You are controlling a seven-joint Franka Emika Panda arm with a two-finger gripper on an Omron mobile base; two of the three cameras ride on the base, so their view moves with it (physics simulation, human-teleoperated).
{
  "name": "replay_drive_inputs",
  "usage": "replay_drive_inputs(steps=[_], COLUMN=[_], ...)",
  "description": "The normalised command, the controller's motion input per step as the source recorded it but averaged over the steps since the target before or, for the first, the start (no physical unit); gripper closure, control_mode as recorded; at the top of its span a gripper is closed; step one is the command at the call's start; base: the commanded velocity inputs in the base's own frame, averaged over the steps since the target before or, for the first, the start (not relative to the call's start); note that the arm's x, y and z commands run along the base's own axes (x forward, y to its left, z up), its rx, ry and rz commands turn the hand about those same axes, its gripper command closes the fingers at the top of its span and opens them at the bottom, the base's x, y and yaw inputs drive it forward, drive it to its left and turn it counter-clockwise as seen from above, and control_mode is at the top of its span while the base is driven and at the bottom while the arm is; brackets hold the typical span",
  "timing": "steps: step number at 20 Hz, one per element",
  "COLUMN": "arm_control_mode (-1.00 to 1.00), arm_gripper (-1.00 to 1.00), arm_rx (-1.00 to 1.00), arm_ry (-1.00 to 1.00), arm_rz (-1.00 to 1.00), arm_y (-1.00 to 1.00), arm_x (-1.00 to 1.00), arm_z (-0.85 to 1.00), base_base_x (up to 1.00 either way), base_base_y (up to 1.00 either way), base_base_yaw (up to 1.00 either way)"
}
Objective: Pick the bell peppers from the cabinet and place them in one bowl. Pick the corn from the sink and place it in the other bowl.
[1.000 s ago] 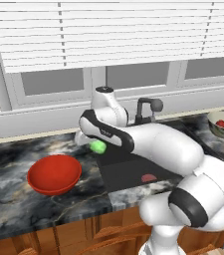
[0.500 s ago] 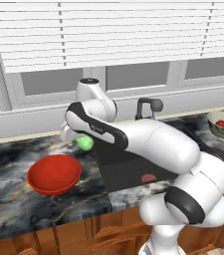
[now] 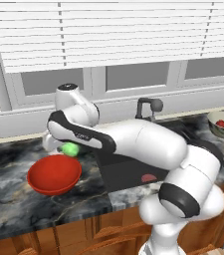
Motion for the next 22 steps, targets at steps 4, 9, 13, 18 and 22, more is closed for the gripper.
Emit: replay_drive_inputs(steps=[4,9,13,18,22], arm_control_mode=[-1.0,-1.0,-1.0,-1.0,-1.0], arm_gripper=[1.0,1.0,1.0,1.0,1.0], arm_rx=[-0.05,-0.05,-0.03,-0.04,0.0], arm_ry=[0.03,0.02,0.0,0.0,0.01], arm_rz=[0.02,0.02,0.02,0.01,0.05], arm_y=[0.41,0.18,0.02,0.0,0.0], arm_x=[0.0,0.0,0.0,0.0,0.01], arm_z=[-0.36,-0.44,-0.47,-0.51,-0.5], base_base_x=[0.0,0.0,0.0,0.0,0.0], base_base_y=[0.0,0.0,0.0,0.0,0.0], base_base_yaw=[0.0,0.0,0.0,0.0,0.0])
